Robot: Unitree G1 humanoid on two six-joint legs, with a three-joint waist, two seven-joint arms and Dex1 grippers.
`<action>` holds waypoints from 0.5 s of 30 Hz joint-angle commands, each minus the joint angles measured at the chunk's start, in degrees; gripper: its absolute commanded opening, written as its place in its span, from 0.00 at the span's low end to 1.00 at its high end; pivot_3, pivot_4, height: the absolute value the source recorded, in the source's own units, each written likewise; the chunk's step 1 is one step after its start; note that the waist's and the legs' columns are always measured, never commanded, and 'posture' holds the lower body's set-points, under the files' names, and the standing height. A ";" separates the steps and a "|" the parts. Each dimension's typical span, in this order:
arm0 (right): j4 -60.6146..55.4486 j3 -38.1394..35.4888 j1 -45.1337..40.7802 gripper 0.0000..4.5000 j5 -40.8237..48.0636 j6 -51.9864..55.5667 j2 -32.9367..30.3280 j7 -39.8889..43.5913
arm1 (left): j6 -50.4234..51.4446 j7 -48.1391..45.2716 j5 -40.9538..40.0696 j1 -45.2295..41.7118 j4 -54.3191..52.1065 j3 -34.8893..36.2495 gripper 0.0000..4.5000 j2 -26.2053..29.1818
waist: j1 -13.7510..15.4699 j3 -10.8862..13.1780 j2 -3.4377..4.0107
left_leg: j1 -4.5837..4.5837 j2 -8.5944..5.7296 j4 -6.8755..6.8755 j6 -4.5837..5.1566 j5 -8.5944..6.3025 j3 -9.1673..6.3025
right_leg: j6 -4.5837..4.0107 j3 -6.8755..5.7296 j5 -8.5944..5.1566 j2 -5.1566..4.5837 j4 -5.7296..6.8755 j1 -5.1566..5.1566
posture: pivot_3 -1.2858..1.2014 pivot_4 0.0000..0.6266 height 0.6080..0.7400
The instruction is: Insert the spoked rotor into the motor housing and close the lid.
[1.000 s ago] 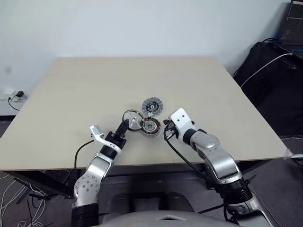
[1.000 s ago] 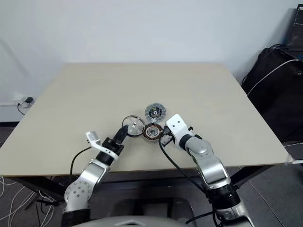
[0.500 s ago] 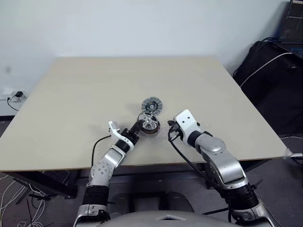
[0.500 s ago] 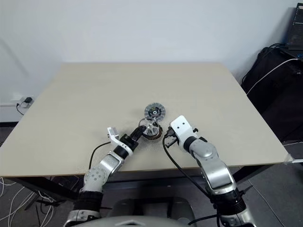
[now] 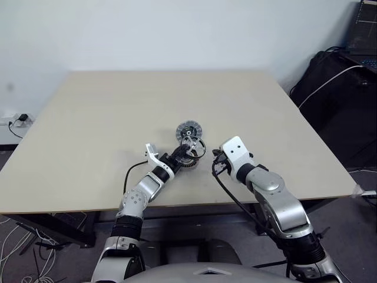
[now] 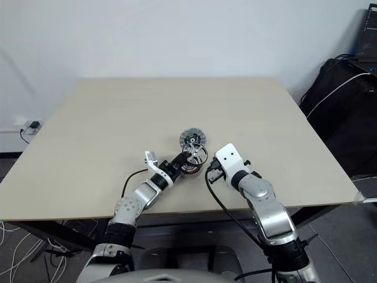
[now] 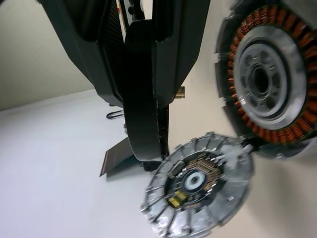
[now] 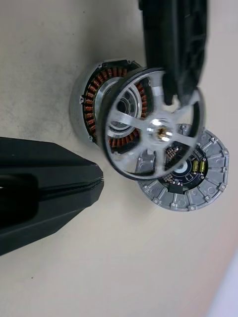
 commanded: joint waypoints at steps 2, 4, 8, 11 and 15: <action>-2.57 -0.92 -0.81 0.00 0.10 0.11 -0.06 -0.31 | -0.59 0.51 1.08 0.58 0.75 0.36 0.10 -8.68 | 0.01 0.00 0.00 | 0.00 0.00 0.01 0.00 0.00 -0.01 | -0.01 0.00 0.00 -0.01 0.00 0.00 | 0.52 0.00 1.00; -2.37 -0.80 -0.88 0.00 0.09 0.02 0.02 -0.31 | -1.08 0.80 1.65 0.54 1.61 0.81 0.10 -8.48 | 0.01 0.00 0.00 | -0.01 0.00 0.03 0.00 0.00 -0.01 | -0.01 0.00 0.00 -0.01 0.00 0.01 | 0.52 0.00 1.00; -2.16 -0.65 -1.03 0.00 0.13 -0.12 0.16 -0.27 | -0.96 0.96 2.36 0.49 2.22 1.39 0.10 -8.37 | 0.01 0.00 0.00 | -0.11 0.00 0.08 0.01 0.00 -0.08 | 0.00 -0.04 0.00 -0.01 0.00 -0.03 | 0.52 0.00 1.00; -2.03 -0.58 -1.14 0.00 0.13 -0.24 0.22 -0.24 | -0.70 0.79 2.69 0.43 2.37 1.59 0.10 -8.50 | 0.03 0.00 0.00 | -0.18 0.00 0.13 0.01 0.00 -0.13 | 0.02 -0.07 0.01 -0.01 0.00 -0.06 | 0.52 0.00 1.00; -1.95 -0.53 -1.22 0.00 0.07 -0.27 0.31 -0.29 | -0.21 0.50 2.89 0.41 2.19 1.47 0.31 -8.52 | 0.04 0.00 0.00 | -0.23 -0.01 0.18 0.01 0.00 -0.19 | 0.02 -0.10 0.02 -0.01 0.00 -0.06 | 0.52 0.00 1.00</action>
